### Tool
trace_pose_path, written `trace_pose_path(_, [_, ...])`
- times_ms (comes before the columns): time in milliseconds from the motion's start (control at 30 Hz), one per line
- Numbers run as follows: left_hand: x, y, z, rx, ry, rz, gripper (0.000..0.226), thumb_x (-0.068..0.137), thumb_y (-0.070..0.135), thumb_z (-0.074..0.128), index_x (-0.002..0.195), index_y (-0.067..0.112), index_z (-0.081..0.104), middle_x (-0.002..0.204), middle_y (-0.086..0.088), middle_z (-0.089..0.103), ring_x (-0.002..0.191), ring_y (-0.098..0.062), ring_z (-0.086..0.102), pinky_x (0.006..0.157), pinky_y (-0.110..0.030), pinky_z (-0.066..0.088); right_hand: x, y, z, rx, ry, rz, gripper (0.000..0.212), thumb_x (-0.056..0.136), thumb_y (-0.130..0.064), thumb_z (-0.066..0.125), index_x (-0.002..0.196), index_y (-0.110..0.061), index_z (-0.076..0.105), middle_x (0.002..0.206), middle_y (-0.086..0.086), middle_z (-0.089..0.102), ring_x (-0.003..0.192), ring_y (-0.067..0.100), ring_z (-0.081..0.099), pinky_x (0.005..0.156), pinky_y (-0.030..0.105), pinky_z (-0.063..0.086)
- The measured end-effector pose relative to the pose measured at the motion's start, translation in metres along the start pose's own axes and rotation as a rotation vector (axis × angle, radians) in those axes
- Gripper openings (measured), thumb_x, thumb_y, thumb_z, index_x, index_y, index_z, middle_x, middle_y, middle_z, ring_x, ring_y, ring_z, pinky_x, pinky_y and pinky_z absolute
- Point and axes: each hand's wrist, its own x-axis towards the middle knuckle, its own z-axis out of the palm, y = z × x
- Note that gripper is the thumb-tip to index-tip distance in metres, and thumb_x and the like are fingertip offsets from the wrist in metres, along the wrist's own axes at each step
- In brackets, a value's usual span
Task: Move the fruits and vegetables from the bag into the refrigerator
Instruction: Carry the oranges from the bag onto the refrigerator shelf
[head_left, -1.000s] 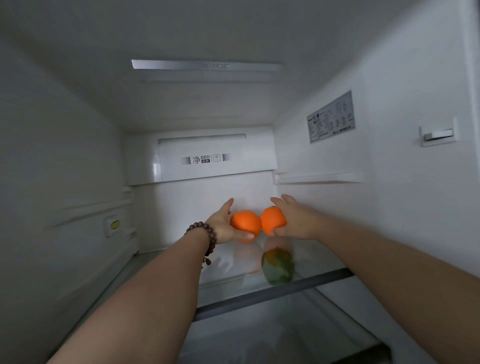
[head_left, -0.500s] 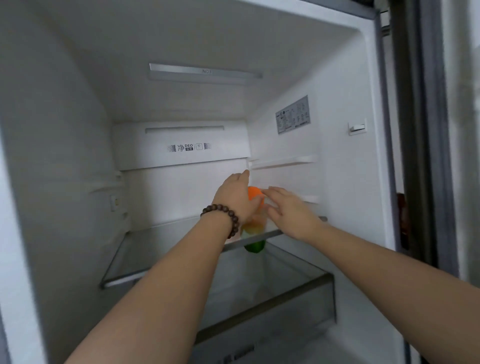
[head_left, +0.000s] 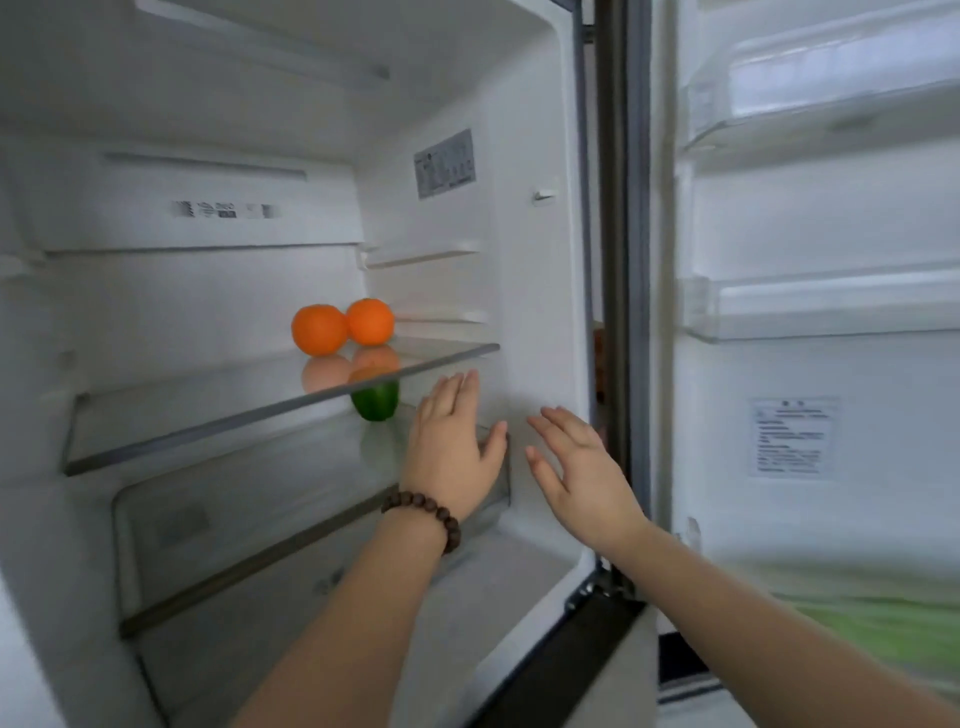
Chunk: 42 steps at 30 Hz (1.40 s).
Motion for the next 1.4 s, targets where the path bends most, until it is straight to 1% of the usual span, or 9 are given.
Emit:
trace_pose_path(167, [-0.035, 0.051, 0.034, -0.138, -0.064, 0.028, 0.068, 0.091, 0.040, 0.051, 0.147, 0.013, 0.025, 0.154, -0.007, 0.027, 0.144, -0.021, 0.017, 0.118, -0.038, 0.018, -0.061, 0.027, -0.042, -0.056, 0.099, 0.076, 0.052, 0.093, -0.043, 0.037, 0.133, -0.012, 0.050, 0.144, 0.007, 0.044, 0.138, 0.019, 0.031, 0.116, 0.029, 0.022])
trace_pose_path(300, [-0.053, 0.116, 0.060, -0.234, -0.109, 0.078, 0.068, 0.092, 0.042, 0.049, 0.148, 0.017, 0.022, 0.155, -0.004, 0.024, 0.144, -0.018, 0.015, 0.118, -0.034, 0.016, -0.112, 0.055, -0.084, -0.126, 0.112, 0.162, 0.056, 0.092, -0.046, 0.033, 0.134, -0.012, 0.049, 0.146, 0.008, 0.041, 0.140, 0.019, 0.026, 0.114, 0.024, 0.017])
trace_pose_path(400, [-0.068, 0.170, 0.084, -0.278, -0.162, 0.160, 0.067, 0.092, 0.042, 0.048, 0.147, 0.014, 0.024, 0.154, -0.006, 0.027, 0.144, -0.019, 0.018, 0.118, -0.035, 0.018, -0.153, 0.079, -0.124, -0.163, 0.160, 0.274, 0.052, 0.094, -0.044, 0.037, 0.134, -0.013, 0.049, 0.147, 0.007, 0.039, 0.141, 0.018, 0.024, 0.113, 0.025, 0.019])
trace_pose_path(533, [-0.102, 0.263, 0.117, -0.321, -0.266, 0.304, 0.068, 0.093, 0.044, 0.044, 0.148, 0.014, 0.020, 0.156, -0.005, 0.022, 0.145, -0.019, 0.013, 0.119, -0.036, 0.015, -0.230, 0.114, -0.195, -0.254, 0.201, 0.435, 0.042, 0.095, -0.030, 0.047, 0.133, -0.012, 0.049, 0.148, 0.007, 0.038, 0.141, 0.021, 0.025, 0.113, 0.028, 0.020])
trace_pose_path(633, [-0.144, 0.347, 0.138, -0.405, -0.335, 0.403, 0.066, 0.093, 0.042, 0.046, 0.148, 0.013, 0.023, 0.155, -0.007, 0.025, 0.144, -0.021, 0.016, 0.119, -0.035, 0.015, -0.307, 0.134, -0.258, -0.341, 0.244, 0.576, 0.041, 0.094, -0.029, 0.049, 0.131, -0.010, 0.052, 0.146, 0.010, 0.040, 0.139, 0.025, 0.030, 0.114, 0.034, 0.026])
trace_pose_path(800, [-0.237, 0.497, 0.158, -0.542, -0.475, 0.573, 0.067, 0.090, 0.041, 0.048, 0.146, 0.010, 0.028, 0.150, -0.011, 0.034, 0.141, -0.027, 0.024, 0.116, -0.040, 0.021, -0.461, 0.144, -0.366, -0.571, 0.279, 0.783, 0.039, 0.093, -0.028, 0.051, 0.128, -0.009, 0.053, 0.144, 0.012, 0.042, 0.138, 0.028, 0.032, 0.112, 0.036, 0.028])
trace_pose_path(1067, [-0.427, 0.712, 0.136, -0.796, -0.663, 0.908, 0.066, 0.088, 0.038, 0.053, 0.144, 0.009, 0.033, 0.148, -0.012, 0.037, 0.139, -0.029, 0.030, 0.113, -0.045, 0.027, -0.704, 0.082, -0.495, -0.801, 0.457, 1.214, 0.041, 0.094, -0.029, 0.049, 0.130, -0.010, 0.052, 0.146, 0.009, 0.040, 0.140, 0.025, 0.028, 0.113, 0.033, 0.024])
trace_pose_path(1233, [-0.534, 0.796, 0.109, -0.872, -0.833, 1.110, 0.066, 0.091, 0.040, 0.049, 0.147, 0.013, 0.026, 0.153, -0.010, 0.027, 0.143, -0.026, 0.018, 0.117, -0.040, 0.016, -0.818, 0.023, -0.536, -0.865, 0.614, 1.482, 0.038, 0.094, -0.028, 0.049, 0.127, -0.010, 0.054, 0.147, 0.007, 0.039, 0.138, 0.024, 0.028, 0.109, 0.036, 0.032])
trace_pose_path(1400, [-0.607, 0.862, 0.086, -0.928, -0.915, 1.304, 0.067, 0.091, 0.040, 0.049, 0.148, 0.014, 0.023, 0.155, -0.010, 0.023, 0.145, -0.025, 0.013, 0.118, -0.037, 0.012, -0.893, -0.024, -0.561, -0.936, 0.802, 1.675, 0.037, 0.094, -0.028, 0.049, 0.127, -0.012, 0.053, 0.147, 0.005, 0.038, 0.137, 0.021, 0.030, 0.107, 0.036, 0.035])
